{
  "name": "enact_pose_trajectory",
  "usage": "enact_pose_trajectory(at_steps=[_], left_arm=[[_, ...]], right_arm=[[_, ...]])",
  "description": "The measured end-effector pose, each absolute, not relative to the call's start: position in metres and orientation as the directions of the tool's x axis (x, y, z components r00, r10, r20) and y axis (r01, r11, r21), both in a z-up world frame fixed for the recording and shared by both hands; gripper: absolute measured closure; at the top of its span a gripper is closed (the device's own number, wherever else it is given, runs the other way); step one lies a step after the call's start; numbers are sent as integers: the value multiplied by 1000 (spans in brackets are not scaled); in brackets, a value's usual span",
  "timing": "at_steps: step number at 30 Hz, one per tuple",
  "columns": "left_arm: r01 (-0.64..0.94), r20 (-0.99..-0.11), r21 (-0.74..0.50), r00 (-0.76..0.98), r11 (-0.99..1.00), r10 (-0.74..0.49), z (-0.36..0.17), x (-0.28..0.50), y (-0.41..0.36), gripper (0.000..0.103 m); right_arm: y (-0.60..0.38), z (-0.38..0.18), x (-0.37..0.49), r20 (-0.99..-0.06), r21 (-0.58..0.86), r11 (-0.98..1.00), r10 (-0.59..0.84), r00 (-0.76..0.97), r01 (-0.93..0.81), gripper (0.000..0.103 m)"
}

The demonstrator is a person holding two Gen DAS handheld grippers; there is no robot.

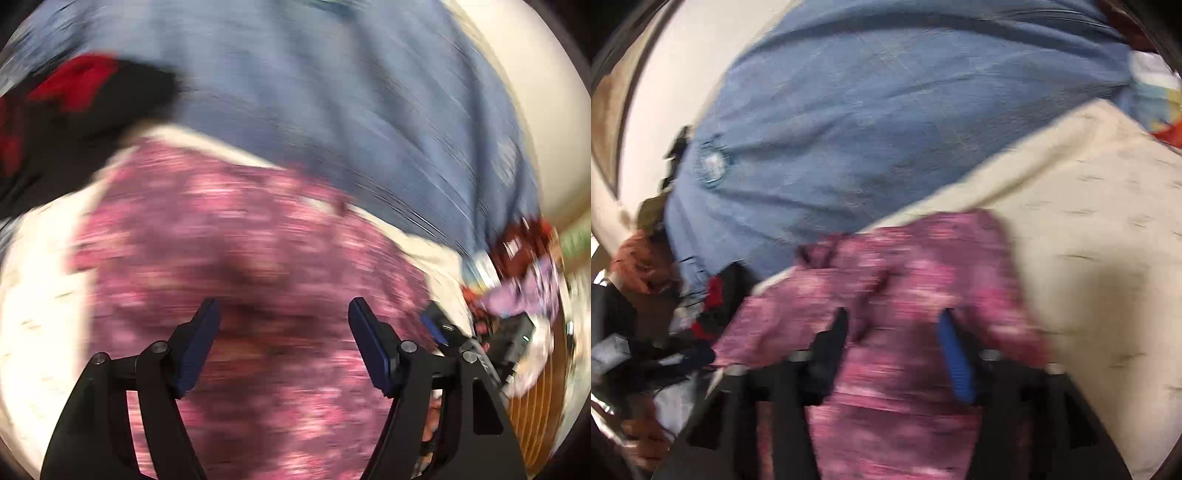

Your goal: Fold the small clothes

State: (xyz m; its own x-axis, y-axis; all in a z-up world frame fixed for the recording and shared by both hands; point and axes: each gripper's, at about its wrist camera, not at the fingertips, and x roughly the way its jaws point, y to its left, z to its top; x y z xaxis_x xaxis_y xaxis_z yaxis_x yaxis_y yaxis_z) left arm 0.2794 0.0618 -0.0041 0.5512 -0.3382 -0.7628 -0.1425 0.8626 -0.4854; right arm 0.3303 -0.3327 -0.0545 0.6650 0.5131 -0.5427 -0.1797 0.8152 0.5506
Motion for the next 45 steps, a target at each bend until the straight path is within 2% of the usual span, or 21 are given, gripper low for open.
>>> enact_pose_trajectory(at_steps=[2,5,7,9,10,11,15,19,22,25,27,28,29,31,32,35,37,41,43,44,45], left_arm=[[-222,-765,-522,548,823,-337,-16,272,99,32],[-275,-752,-560,565,781,-340,-24,257,127,32],[-284,-738,-579,581,764,-344,-25,248,139,32],[-293,-729,-595,588,749,-350,-25,242,145,32],[-296,-726,-600,591,743,-351,-24,242,150,32],[-296,-724,-603,592,740,-353,-24,241,152,32],[-296,-718,-612,597,733,-358,-29,244,143,32],[-313,-704,-656,582,687,-407,-46,254,134,32],[-337,-709,-674,546,658,-447,-61,272,125,32],[-364,-725,-664,527,653,-444,-70,292,120,32],[-379,-733,-650,543,659,-410,-67,303,121,46],[-384,-742,-633,549,672,-385,-62,308,123,72],[-380,-743,-628,552,679,-378,-58,312,125,88],[-378,-741,-620,572,688,-353,-47,312,133,94],[-380,-745,-602,582,702,-325,-42,311,134,96],[-389,-776,-539,575,747,-260,-43,301,136,96],[-404,-806,-511,531,759,-260,-61,296,136,96],[-375,-822,-484,506,790,-263,-72,291,135,96],[-353,-818,-485,508,800,-272,-60,283,137,96],[-333,-814,-479,515,812,-269,-51,275,137,94],[-317,-811,-474,522,821,-266,-44,269,137,93]], right_arm=[[-307,-53,340,-562,540,812,542,625,-220,32],[-276,-66,357,-681,430,894,411,606,-124,30],[-269,-81,369,-704,477,877,420,573,-57,30],[-265,-80,371,-663,518,853,449,599,-66,48],[-264,-78,374,-642,547,832,486,593,-91,93],[-267,-73,376,-624,575,812,515,588,-101,96],[-310,-36,363,-499,609,782,505,704,-130,97],[-355,-39,364,-569,548,836,393,722,-23,97],[-364,-56,362,-592,575,818,421,687,-6,95],[-370,-71,363,-601,618,786,459,654,18,86],[-372,-82,364,-609,646,760,465,643,62,69],[-374,-83,369,-611,652,755,465,641,74,68],[-372,-85,372,-613,653,754,469,635,73,75],[-367,-73,379,-595,642,767,488,639,13,97],[-365,-60,378,-560,637,770,493,665,-34,97],[-365,-30,363,-464,630,764,514,721,-140,97],[-365,-38,358,-499,610,781,507,703,-130,97],[-364,-89,358,-667,512,859,414,619,-22,97],[-368,-90,348,-647,513,858,411,642,-32,97],[-367,-86,345,-648,515,857,408,643,-24,89],[-368,-82,342,-635,543,840,429,643,-24,88]])
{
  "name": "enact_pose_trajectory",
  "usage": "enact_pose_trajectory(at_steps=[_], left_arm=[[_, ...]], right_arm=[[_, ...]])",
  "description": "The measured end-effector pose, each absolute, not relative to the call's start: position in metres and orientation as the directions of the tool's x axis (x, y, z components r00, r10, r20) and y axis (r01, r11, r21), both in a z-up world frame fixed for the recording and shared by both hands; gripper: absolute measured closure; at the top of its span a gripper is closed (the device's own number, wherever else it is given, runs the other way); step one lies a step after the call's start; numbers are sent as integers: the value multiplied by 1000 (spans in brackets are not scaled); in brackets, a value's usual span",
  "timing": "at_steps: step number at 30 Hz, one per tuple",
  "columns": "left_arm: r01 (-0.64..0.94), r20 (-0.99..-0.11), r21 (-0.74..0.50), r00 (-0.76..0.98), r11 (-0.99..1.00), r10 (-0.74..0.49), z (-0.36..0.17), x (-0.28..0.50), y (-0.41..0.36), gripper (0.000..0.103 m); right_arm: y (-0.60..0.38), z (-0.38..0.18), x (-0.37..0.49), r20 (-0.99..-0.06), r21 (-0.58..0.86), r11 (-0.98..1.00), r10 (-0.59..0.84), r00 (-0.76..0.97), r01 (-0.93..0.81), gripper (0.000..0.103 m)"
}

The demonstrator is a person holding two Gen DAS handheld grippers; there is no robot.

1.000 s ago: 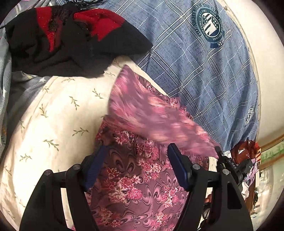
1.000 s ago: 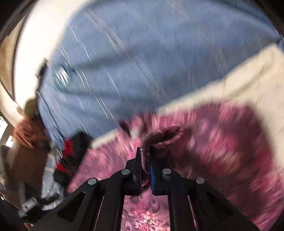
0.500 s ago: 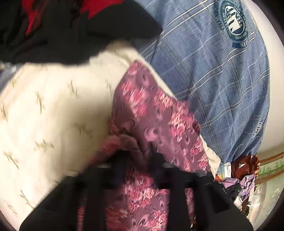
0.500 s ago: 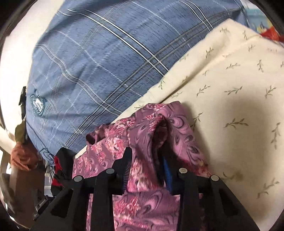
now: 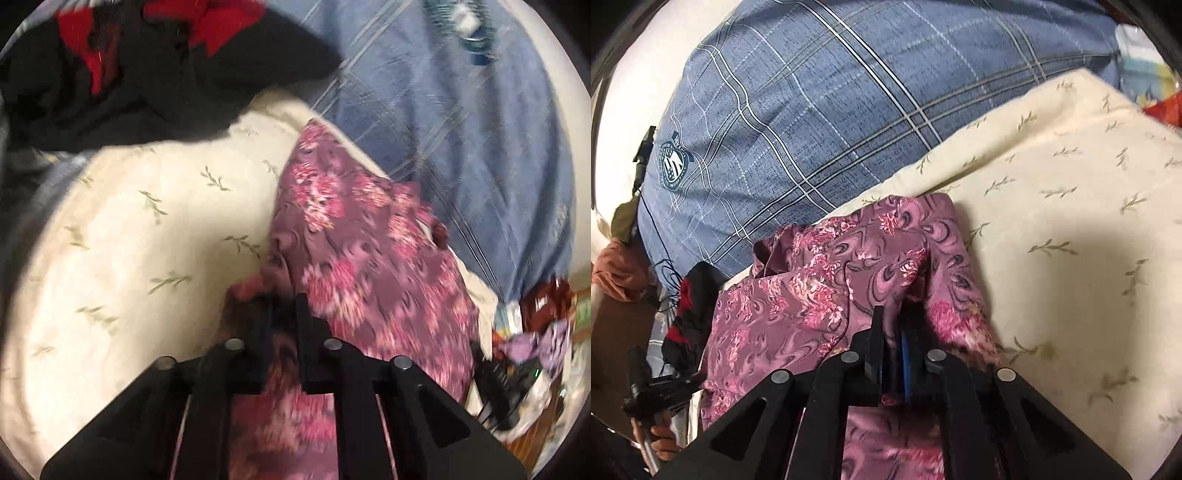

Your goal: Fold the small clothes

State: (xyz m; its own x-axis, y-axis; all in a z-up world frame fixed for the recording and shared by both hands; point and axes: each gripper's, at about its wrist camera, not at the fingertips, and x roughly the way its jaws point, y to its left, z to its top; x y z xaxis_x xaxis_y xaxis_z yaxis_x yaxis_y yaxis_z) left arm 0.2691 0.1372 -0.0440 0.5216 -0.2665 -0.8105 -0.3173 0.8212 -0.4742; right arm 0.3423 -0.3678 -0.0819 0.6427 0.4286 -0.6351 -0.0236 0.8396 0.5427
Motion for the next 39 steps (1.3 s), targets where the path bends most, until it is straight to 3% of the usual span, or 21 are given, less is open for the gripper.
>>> enact_pose_trajectory(at_steps=[3,5,8,12,14,17,21,22,23,28,32,33,39], left_arm=[[-252,-768,-495,575,831,-282,-19,240,138,80],[-232,-750,-486,605,842,-266,-2,235,137,60],[-216,-746,-447,625,868,-228,10,254,133,50],[-205,-803,-382,557,901,-214,-6,305,117,50],[-201,-830,-319,531,926,-170,-17,313,109,50],[-217,-869,-251,480,943,-120,-44,322,103,51],[-241,-886,-238,450,941,-109,-64,320,112,51],[-238,-884,-253,451,938,-124,-58,315,116,52],[-231,-873,-280,464,932,-148,-52,310,119,52],[-194,-836,-320,519,927,-180,-32,288,117,52],[-201,-897,-204,431,958,-100,-65,293,104,46],[-196,-895,-196,436,961,-94,-67,293,104,46],[-281,-873,-389,415,877,-255,-45,260,149,47]], right_arm=[[-373,-74,336,-595,592,805,469,653,-38,81],[-381,-72,334,-575,613,790,474,667,-34,71],[-392,-80,342,-559,671,740,474,680,36,69],[-389,-89,358,-579,683,726,468,668,84,70],[-378,-78,363,-594,622,783,461,660,13,99],[-377,-55,356,-525,592,803,447,724,-66,99],[-379,-87,373,-702,431,902,323,634,18,98],[-380,-87,369,-696,433,901,327,639,10,98],[-382,-81,362,-687,426,904,307,658,23,89],[-376,-49,318,-569,478,872,394,722,-100,88],[-352,-87,320,-709,388,916,366,603,-101,91],[-352,-88,315,-674,382,916,365,642,-119,92],[-363,-65,293,-709,386,920,341,617,-65,85]])
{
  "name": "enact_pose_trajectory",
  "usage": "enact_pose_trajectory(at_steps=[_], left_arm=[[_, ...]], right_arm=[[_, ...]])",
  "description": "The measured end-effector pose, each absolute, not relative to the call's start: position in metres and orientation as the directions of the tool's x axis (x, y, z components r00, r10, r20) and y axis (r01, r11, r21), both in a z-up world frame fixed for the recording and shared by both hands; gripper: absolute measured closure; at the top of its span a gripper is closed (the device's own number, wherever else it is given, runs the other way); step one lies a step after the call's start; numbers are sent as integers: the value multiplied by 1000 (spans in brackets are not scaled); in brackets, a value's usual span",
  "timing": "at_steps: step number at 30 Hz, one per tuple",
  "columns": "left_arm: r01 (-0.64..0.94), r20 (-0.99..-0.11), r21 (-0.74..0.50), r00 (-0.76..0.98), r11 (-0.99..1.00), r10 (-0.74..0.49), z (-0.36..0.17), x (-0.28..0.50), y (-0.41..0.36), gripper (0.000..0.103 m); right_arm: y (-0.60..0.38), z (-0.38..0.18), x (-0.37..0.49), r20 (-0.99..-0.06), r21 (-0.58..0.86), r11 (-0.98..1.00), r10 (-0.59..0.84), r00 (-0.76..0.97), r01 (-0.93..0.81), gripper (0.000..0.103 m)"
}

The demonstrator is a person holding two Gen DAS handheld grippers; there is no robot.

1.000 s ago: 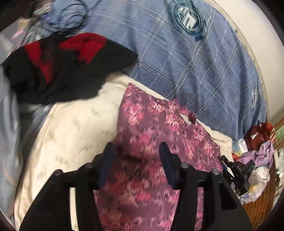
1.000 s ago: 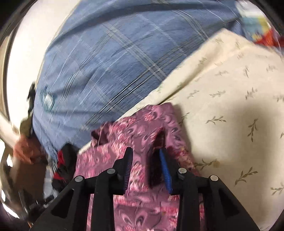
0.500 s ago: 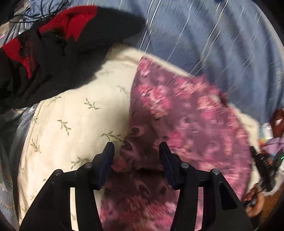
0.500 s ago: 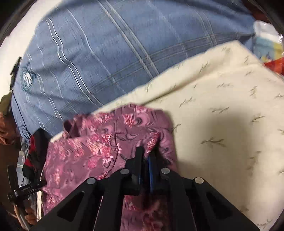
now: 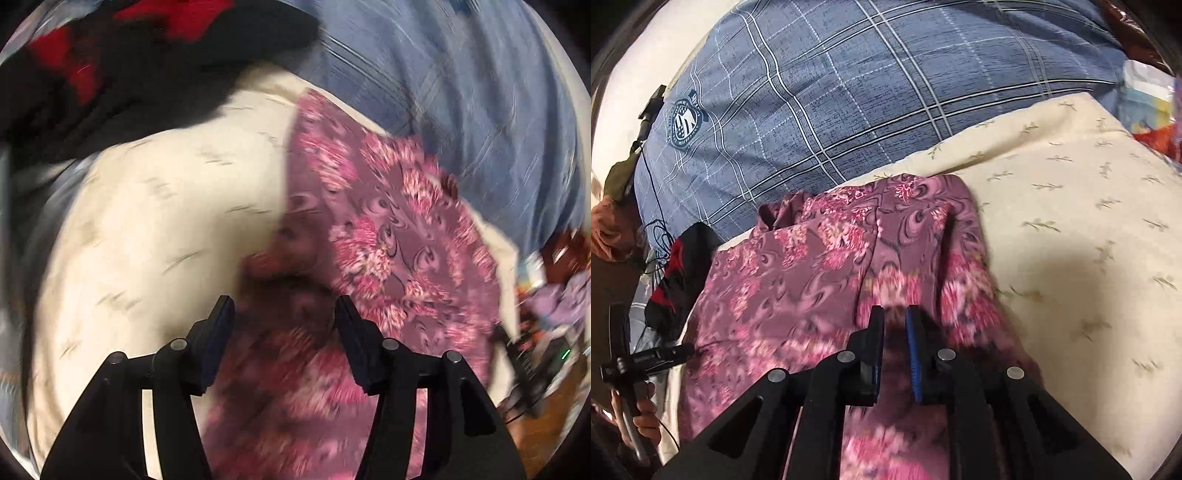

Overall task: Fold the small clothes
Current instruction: 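Fold the shirt side over with both grippers toward the middle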

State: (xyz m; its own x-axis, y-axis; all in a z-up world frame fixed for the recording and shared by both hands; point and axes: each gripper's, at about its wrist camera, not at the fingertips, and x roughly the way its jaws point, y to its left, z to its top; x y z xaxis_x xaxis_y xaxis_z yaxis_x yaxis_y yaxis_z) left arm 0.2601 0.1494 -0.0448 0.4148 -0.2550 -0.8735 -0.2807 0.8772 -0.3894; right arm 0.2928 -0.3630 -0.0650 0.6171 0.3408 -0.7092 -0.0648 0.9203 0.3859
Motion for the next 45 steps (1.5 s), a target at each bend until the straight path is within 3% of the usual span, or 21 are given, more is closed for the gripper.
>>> enact_pose_trajectory(at_steps=[2,4,12,19,23,29,34,36,37,38,42,45], left_arm=[[-299,-875,-381,422,875,-237,-37,236,168,47],[-305,-887,-358,406,882,-220,-34,211,178,47],[-229,-914,-370,264,900,-309,-72,127,155,47],[-124,-899,-395,257,910,-355,-78,69,128,37],[-112,-893,-413,248,904,-377,-83,57,123,37],[-125,-877,-449,248,885,-411,-88,51,128,37],[-125,-858,-485,258,866,-444,-89,49,127,37],[-116,-848,-502,261,857,-462,-90,48,124,45],[-114,-846,-506,256,855,-467,-92,47,122,61],[-117,-851,-500,251,858,-462,-94,47,122,71],[-148,-848,-510,248,847,-467,-96,44,128,75],[-143,-850,-509,238,849,-470,-98,42,128,75]], right_arm=[[-371,-62,271,-704,391,917,351,617,-75,71],[-382,-65,245,-714,402,913,359,601,-68,68],[-416,-97,145,-710,497,867,426,561,-30,70],[-428,-109,88,-718,530,847,476,508,-45,67],[-420,-117,72,-731,551,829,533,426,-93,59],[-428,-114,61,-733,515,852,497,464,-100,58],[-426,-125,63,-717,578,805,578,389,-133,56],[-424,-127,60,-703,601,783,613,359,-162,70],[-422,-130,60,-692,624,762,641,332,-171,96],[-419,-134,58,-700,622,763,642,312,-174,101],[-412,-142,52,-742,595,785,619,259,-173,95],[-432,-127,47,-715,601,789,603,354,-132,93]])
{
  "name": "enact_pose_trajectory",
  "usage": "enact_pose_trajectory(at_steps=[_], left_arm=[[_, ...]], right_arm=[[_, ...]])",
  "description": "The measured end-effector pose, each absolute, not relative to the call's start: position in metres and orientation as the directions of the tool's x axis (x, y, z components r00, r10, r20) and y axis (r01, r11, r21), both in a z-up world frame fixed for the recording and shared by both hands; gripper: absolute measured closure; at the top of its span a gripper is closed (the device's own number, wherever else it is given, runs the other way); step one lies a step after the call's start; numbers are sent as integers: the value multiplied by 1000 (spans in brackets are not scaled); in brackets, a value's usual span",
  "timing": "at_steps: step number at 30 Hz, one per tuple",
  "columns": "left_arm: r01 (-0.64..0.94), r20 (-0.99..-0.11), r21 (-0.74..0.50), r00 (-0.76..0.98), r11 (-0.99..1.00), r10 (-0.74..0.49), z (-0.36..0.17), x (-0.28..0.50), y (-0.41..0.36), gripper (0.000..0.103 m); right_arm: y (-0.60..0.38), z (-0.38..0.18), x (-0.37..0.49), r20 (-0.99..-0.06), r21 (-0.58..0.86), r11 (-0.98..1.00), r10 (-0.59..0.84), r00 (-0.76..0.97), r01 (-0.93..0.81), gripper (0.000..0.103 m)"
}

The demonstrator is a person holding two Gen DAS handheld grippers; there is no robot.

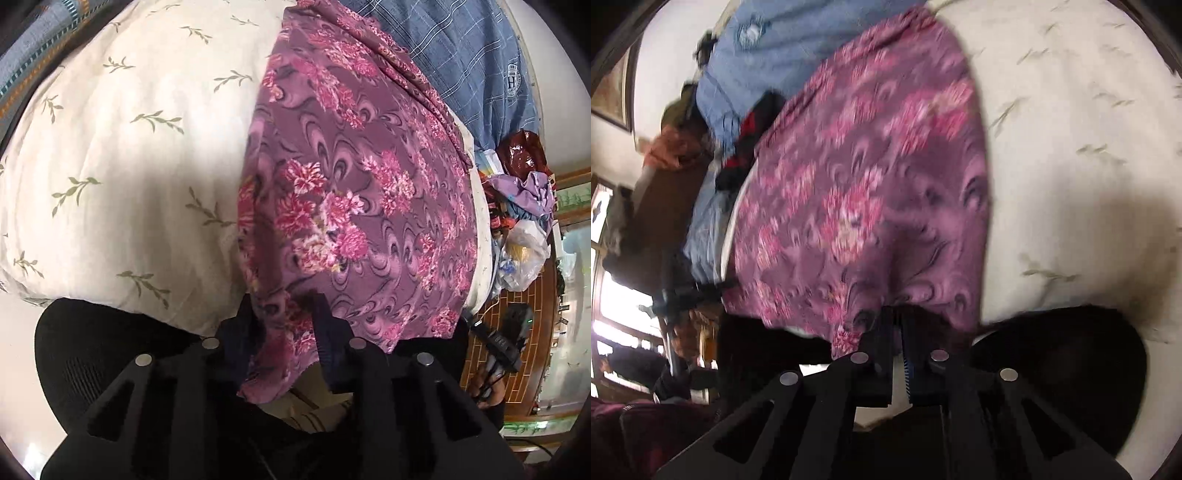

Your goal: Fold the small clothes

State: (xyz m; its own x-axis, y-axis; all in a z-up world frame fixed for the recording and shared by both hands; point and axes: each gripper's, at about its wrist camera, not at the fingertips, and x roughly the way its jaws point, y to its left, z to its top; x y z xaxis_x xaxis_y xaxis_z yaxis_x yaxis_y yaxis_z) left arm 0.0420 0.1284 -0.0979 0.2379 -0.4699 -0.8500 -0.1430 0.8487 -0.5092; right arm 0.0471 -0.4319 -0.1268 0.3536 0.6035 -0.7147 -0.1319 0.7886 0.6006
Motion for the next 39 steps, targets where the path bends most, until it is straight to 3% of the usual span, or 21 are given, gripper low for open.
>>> enact_pose_trajectory(at_steps=[3,4,6,9,10,11,12,14,20,30,39], left_arm=[[-130,-842,-523,232,843,-487,-99,44,126,64],[-125,-835,-535,231,835,-500,-98,45,125,55],[-116,-829,-544,228,831,-511,-97,47,121,45],[-96,-841,-519,233,849,-488,-95,47,113,42],[-85,-846,-508,236,857,-478,-94,46,112,43],[-80,-851,-497,239,864,-468,-94,46,111,55],[-74,-859,-481,239,873,-453,-93,46,110,62],[-78,-873,-457,228,886,-431,-94,46,112,100],[-81,-783,-591,298,802,-546,-66,40,123,100],[-15,-640,-685,490,728,-592,0,91,140,100],[-90,-627,-688,572,720,-528,9,218,168,100]], right_arm=[[-451,-114,50,-708,569,818,540,454,-87,68],[-452,-115,53,-719,555,828,524,455,-77,62],[-450,-126,60,-735,565,823,535,417,-61,62],[-435,-128,56,-746,521,845,518,419,-117,62],[-433,-128,55,-750,515,847,521,408,-134,74],[-431,-129,54,-755,517,844,528,389,-143,100],[-431,-132,54,-768,507,850,521,372,-145,99],[-432,-134,52,-770,508,849,523,366,-146,99],[-458,-104,50,-572,725,676,698,432,-132,99],[-455,-52,107,-297,853,483,763,575,-199,99],[-442,-36,233,-237,860,472,709,664,-197,99]])
